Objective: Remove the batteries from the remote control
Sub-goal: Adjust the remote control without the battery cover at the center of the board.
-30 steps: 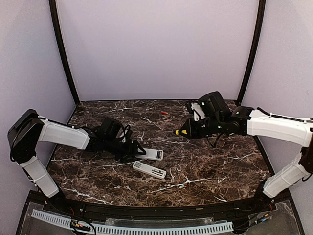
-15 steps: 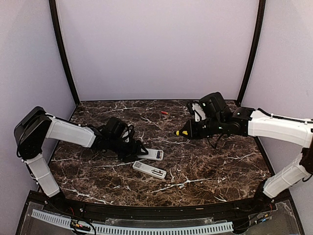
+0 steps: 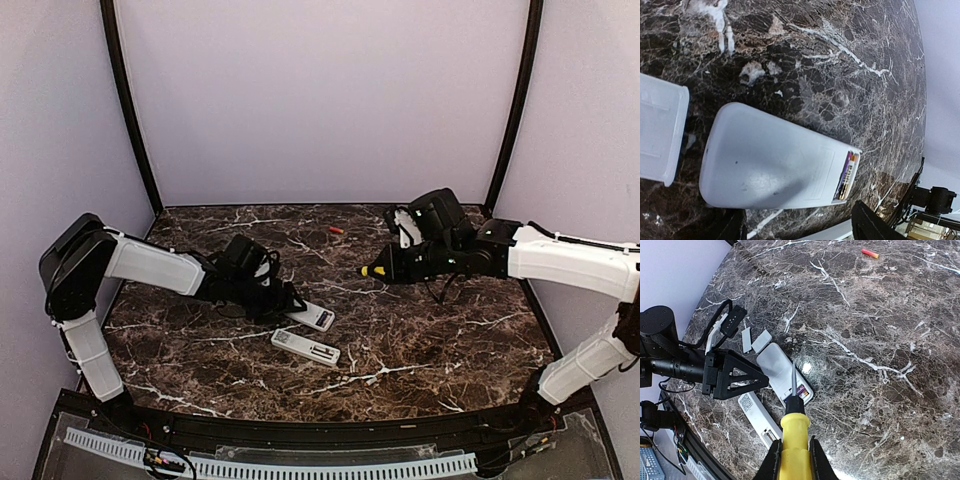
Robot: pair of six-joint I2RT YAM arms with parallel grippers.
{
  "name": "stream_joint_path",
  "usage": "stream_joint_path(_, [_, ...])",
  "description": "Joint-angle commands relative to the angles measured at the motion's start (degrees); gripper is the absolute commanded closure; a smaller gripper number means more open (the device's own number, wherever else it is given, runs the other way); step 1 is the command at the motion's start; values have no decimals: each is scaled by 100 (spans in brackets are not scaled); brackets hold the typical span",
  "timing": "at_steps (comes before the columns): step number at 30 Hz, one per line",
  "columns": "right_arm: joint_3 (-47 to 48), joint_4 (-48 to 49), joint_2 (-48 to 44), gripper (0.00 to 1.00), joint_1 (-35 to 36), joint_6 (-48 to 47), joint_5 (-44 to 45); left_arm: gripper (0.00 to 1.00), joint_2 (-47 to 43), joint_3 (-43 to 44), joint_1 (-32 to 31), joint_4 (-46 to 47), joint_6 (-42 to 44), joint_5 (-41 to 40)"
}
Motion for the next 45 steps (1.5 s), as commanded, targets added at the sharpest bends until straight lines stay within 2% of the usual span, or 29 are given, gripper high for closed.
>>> stream_joint_path(1, [-32, 103, -125, 100, -54, 42, 81, 29, 179, 297, -31, -107, 209, -165])
stream_joint_path(9, [-69, 46, -162, 100, -76, 62, 90, 28, 511, 614, -31, -59, 502, -214])
stream_joint_path(15, [-178, -12, -210, 100, -79, 82, -65, 28, 656, 654, -27, 354, 656, -11])
stream_joint_path(22, [-428, 226, -196, 100, -72, -47, -772, 29, 643, 561, -31, 726, 987, 217])
stream_joint_path(27, [-429, 363, 73, 100, -25, -57, -1034, 29, 639, 592, -31, 582, 1035, 71])
stream_joint_path(29, [-424, 365, 184, 100, -3, -41, -1034, 30, 634, 648, -31, 367, 1003, -108])
stream_joint_path(38, [-452, 545, 518, 100, 86, 80, -1164, 50, 648, 791, -31, -182, 1081, -530])
stream_joint_path(45, [-399, 585, 752, 100, 156, 124, -1263, 56, 747, 766, -31, -44, 1049, -395])
